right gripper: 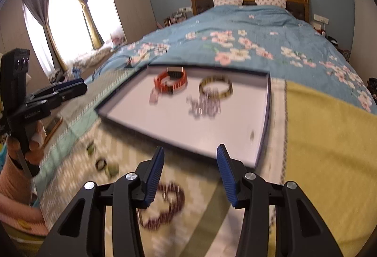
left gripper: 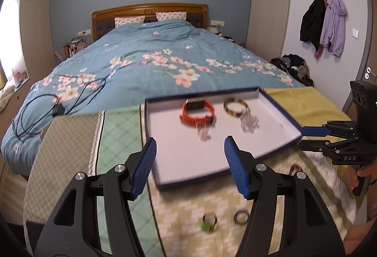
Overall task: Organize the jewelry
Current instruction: 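Withdraw the left tool while the right tool grasps the dark red beaded bracelet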
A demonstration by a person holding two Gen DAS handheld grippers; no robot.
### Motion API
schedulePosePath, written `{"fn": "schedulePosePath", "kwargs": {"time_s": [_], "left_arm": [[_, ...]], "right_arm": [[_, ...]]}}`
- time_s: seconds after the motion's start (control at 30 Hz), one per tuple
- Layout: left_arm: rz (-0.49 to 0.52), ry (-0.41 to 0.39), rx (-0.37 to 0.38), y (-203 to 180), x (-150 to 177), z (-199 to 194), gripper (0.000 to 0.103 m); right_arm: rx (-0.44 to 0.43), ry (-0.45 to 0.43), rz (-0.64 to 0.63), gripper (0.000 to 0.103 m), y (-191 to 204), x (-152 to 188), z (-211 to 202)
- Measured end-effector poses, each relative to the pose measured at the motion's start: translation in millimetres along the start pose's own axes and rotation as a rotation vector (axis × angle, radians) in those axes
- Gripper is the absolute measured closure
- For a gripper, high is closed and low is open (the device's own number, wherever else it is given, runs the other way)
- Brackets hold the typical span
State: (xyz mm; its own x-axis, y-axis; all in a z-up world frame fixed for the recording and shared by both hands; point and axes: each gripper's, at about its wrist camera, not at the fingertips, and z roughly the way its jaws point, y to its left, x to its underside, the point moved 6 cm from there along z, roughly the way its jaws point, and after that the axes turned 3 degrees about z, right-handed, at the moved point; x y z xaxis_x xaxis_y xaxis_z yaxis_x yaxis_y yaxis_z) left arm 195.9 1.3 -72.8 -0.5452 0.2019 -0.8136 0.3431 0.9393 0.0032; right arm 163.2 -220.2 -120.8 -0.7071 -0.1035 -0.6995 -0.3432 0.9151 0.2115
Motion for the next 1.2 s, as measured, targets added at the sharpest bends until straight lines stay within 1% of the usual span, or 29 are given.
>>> {"fn": "schedulePosePath", "kwargs": {"time_s": [0.2,0.37,0.43,0.57,0.6,0.63,0.73,0.9,1.03,1.2], "left_arm": [[0.001,0.042,-0.002,-2,33,-6,0.044],[-0.018,0.062,0.01,-7,50,-7,0.044],[-0.02,0.069,0.015,-9,54,-4,0.044],[-0.025,0.082,0.024,-10,60,-3,0.044],[-0.026,0.084,0.026,-10,61,-3,0.044],[-0.025,0.086,0.029,-11,63,-4,0.044],[-0.018,0.089,0.042,-15,65,-5,0.044],[0.043,0.099,0.099,-37,73,-10,0.044],[0.086,0.115,0.144,-57,78,-9,0.046],[0.116,0.161,0.164,-70,84,2,0.051]], "right_arm": [[0.003,0.052,-0.009,0.06,10,30,0],[0.013,0.086,-0.006,0.066,15,44,6],[0.018,0.095,0.0,0.067,16,48,9],[0.034,0.1,-0.004,0.076,16,49,10],[0.041,0.101,-0.005,0.077,16,49,10],[0.044,0.101,-0.004,0.08,15,49,10],[0.052,0.101,0.004,0.093,13,49,9],[0.043,0.085,0.022,0.096,13,49,5],[0.025,0.054,0.022,0.097,18,44,-3],[-0.002,0.006,-0.001,0.097,30,35,-15]]}}
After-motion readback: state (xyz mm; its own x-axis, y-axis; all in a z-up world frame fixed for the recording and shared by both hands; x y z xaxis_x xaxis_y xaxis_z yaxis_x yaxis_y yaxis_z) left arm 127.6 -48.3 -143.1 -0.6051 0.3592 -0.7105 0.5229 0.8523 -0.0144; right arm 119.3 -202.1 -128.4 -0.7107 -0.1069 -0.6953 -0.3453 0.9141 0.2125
